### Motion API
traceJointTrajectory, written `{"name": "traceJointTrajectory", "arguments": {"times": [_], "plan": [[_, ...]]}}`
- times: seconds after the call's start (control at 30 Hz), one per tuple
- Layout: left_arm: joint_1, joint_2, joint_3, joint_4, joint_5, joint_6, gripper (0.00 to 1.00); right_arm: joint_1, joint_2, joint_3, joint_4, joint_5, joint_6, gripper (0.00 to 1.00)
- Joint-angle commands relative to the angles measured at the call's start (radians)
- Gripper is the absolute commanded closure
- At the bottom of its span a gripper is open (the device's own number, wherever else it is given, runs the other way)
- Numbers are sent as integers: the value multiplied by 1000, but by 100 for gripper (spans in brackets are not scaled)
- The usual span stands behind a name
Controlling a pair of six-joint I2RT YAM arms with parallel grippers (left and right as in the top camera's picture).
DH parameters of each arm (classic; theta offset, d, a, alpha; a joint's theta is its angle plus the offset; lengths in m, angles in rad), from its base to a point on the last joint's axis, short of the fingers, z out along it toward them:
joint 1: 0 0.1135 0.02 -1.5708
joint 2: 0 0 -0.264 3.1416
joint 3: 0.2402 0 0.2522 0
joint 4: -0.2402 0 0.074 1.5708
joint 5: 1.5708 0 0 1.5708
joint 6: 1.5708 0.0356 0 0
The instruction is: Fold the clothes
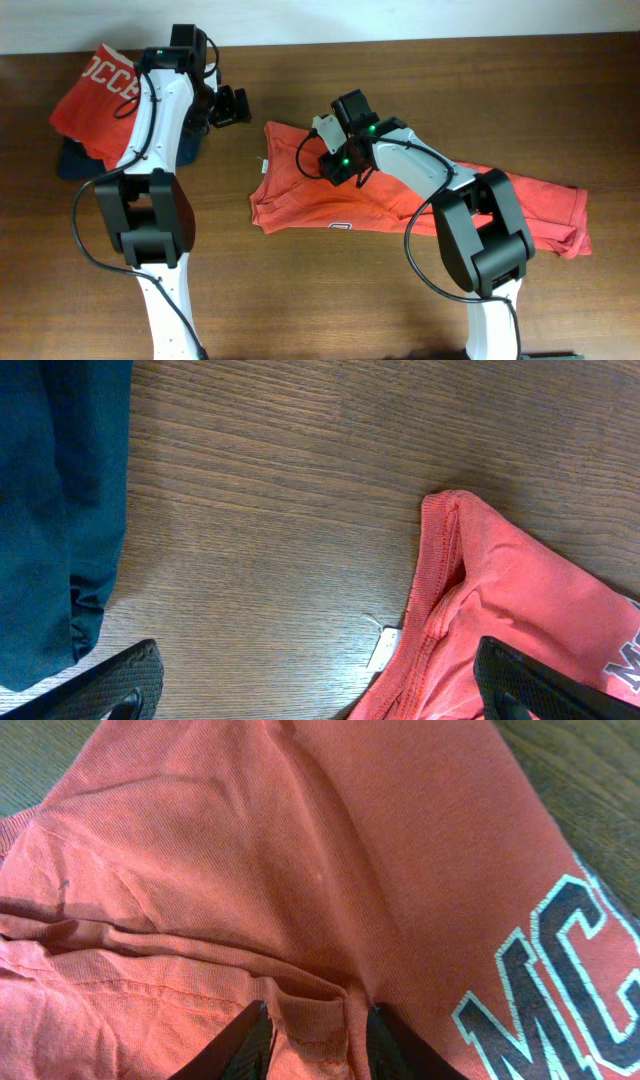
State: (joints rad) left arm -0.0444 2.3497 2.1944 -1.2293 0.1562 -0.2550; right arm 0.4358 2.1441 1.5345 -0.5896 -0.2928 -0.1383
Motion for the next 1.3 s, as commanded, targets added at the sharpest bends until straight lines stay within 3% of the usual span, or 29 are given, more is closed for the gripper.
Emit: {"name": "traceJointTrajectory", "arguments": {"times": [0.0, 0.3, 0.4, 0.63, 1.27], "plan": [[1, 21, -2, 3, -8, 2, 1, 3, 13, 13, 0, -13, -3, 64], [1, 21, -2, 3, -8, 2, 1, 3, 32, 13, -15, -13, -3, 66], [1, 21, -2, 3, -8, 2, 1, 3, 32, 13, -15, -13, -3, 71], [1, 21, -2, 3, -8, 2, 1, 2, 22, 25, -16, -13, 36, 96], [1, 21, -2, 3, -8, 2, 1, 2, -3, 99, -138, -8, 42, 96]]}}
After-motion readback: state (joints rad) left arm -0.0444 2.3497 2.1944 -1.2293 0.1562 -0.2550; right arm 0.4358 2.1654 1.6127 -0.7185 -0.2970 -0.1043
